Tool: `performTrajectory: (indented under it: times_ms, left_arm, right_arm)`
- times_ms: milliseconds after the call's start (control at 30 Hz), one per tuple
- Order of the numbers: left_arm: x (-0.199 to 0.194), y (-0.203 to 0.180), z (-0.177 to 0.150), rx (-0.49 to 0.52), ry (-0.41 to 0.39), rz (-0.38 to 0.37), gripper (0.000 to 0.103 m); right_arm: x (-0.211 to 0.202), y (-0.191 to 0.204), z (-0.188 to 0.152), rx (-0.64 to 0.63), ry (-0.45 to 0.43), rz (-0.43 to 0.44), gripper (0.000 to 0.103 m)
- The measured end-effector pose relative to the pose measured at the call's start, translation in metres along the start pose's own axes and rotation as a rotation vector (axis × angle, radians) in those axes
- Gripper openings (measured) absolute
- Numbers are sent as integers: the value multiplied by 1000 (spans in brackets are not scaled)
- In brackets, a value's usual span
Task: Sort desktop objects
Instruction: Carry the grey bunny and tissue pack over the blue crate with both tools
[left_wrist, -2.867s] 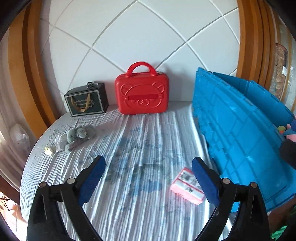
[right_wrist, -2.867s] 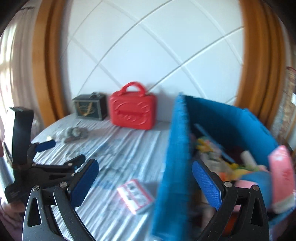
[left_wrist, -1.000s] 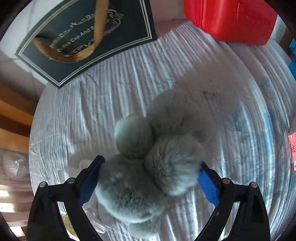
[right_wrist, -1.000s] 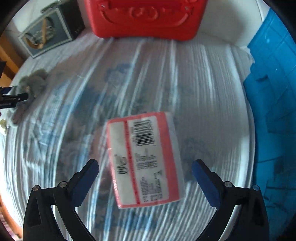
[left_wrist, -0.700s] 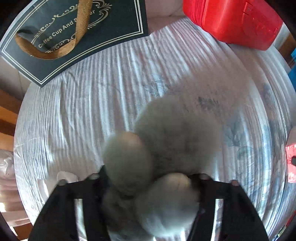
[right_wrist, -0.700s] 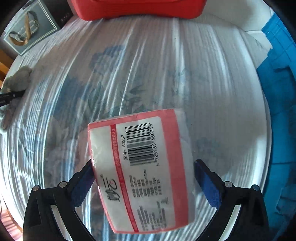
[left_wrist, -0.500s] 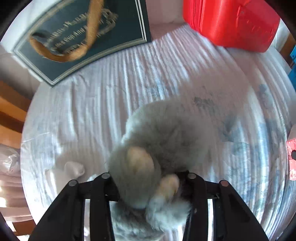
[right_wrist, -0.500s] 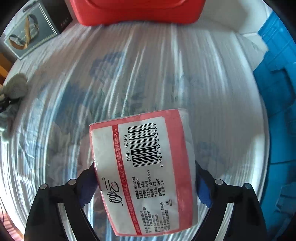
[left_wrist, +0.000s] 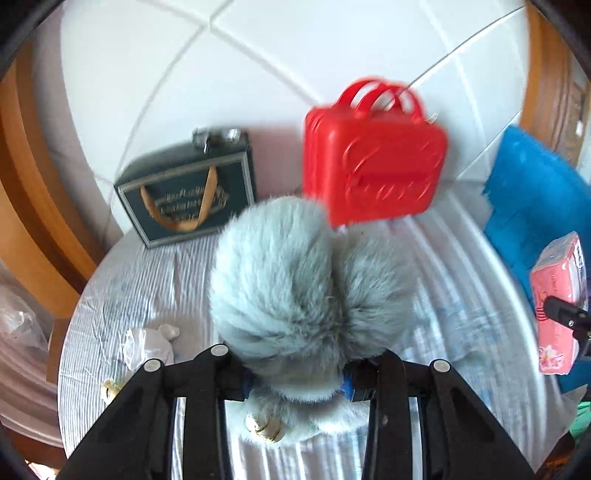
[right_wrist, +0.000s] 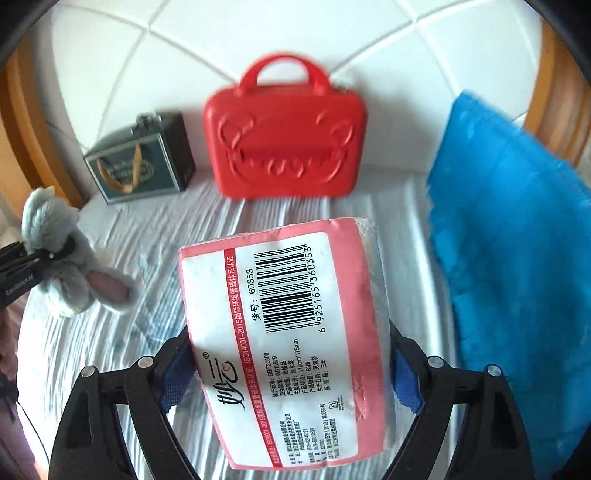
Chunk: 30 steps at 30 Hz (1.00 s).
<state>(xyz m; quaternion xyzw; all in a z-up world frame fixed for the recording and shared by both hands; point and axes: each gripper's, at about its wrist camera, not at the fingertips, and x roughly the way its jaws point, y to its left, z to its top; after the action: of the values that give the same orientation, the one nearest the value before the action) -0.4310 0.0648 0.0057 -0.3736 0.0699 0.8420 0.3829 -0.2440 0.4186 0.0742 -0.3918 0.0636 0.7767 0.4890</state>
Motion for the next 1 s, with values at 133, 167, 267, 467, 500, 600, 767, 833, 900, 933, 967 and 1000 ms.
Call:
performTrajectory:
  times_ms: [133, 167, 267, 467, 500, 600, 767, 833, 900, 933, 967, 1000]
  left_arm:
    - [-58, -33, 11, 20, -109, -57, 34]
    - [-71, -42, 12, 26, -133, -73, 34]
    - [-105, -71, 19, 33, -201, -113, 34]
    - [-159, -159, 36, 83, -300, -236, 34]
    - [-166, -179, 38, 99, -316, -258, 34]
    - [-185, -244, 44, 131, -365, -309, 34]
    - [-199, -364, 52, 136, -412, -399, 34]
    - [-194, -414, 54, 138, -396, -415, 34]
    - [-181, -459, 54, 150, -361, -432, 34]
    - [-174, -483, 51, 159, -335, -421, 34]
    - [-168, -503, 48, 169, -304, -407, 34]
    - [-157, -519, 45, 174, -266, -389, 33]
  right_arm:
    - [-65, -2, -7, 28, -120, -38, 88]
    - [-80, -3, -9, 37, -146, -51, 88]
    - [-134, -19, -19, 70, -228, -79, 88]
    - [-218, -71, -32, 104, -353, -122, 88]
    - [-234, -86, -36, 110, -373, -130, 88]
    - [-264, -132, -46, 123, -416, -174, 88]
    - [-304, -219, -64, 118, -468, -228, 88]
    - [-309, -254, -68, 115, -465, -240, 88]
    - [-306, -287, -71, 110, -443, -230, 88]
    - [-300, -301, -70, 106, -424, -219, 88]
    - [-291, -311, -70, 103, -404, -212, 88]
    - [-280, -321, -68, 99, -378, -204, 87]
